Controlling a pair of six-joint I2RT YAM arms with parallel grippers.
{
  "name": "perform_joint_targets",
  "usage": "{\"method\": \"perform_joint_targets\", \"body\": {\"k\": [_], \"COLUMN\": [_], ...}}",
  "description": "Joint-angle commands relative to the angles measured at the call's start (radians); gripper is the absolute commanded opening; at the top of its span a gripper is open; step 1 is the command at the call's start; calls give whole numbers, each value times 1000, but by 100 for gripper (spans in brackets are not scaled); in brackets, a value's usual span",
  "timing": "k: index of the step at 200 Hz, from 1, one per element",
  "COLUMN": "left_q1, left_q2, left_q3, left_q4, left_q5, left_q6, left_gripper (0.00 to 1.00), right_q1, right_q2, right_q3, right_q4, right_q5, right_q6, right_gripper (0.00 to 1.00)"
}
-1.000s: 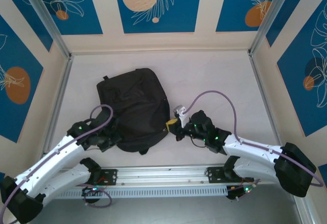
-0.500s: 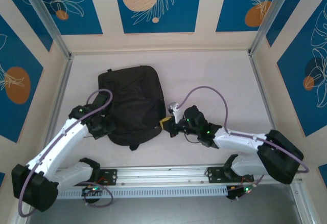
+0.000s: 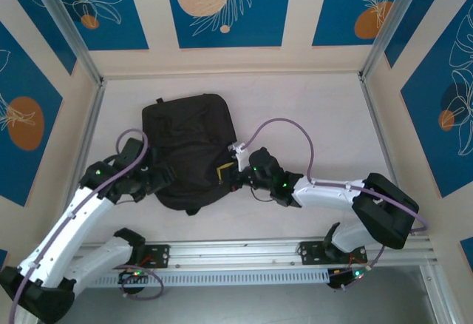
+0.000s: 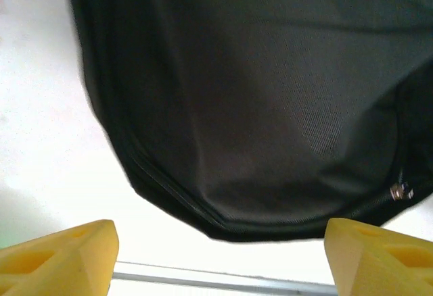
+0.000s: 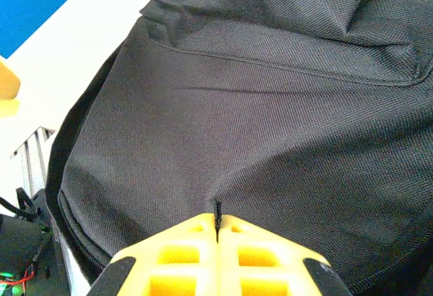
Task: Pack the student bag
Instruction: Zip the student bag at the center of the table.
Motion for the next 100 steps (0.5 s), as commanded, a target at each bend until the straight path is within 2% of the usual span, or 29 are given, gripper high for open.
{"method": "perform_joint_targets", "body": {"k": [1, 23, 44, 100], "left_q1": [-123, -229, -289, -289], "left_q2": [43, 65, 75, 157], "left_q3": [5, -42, -61, -37], "left_q4": [-1, 43, 80, 108], "left_q5": [14, 13, -19, -101], "left_q6": [-173, -339, -454, -484], "left_gripper": [80, 80, 80, 81], "right_q1": [-7, -6, -7, 5], "right_q2": [-24, -40, -48, -46], "right_q3": [21, 19, 17, 26], "right_q4": [10, -7, -12, -30], "right_q5": [38, 60, 78, 67], "right_q6": [10, 17, 24, -14], "right_gripper": [0, 0, 0, 0]}}
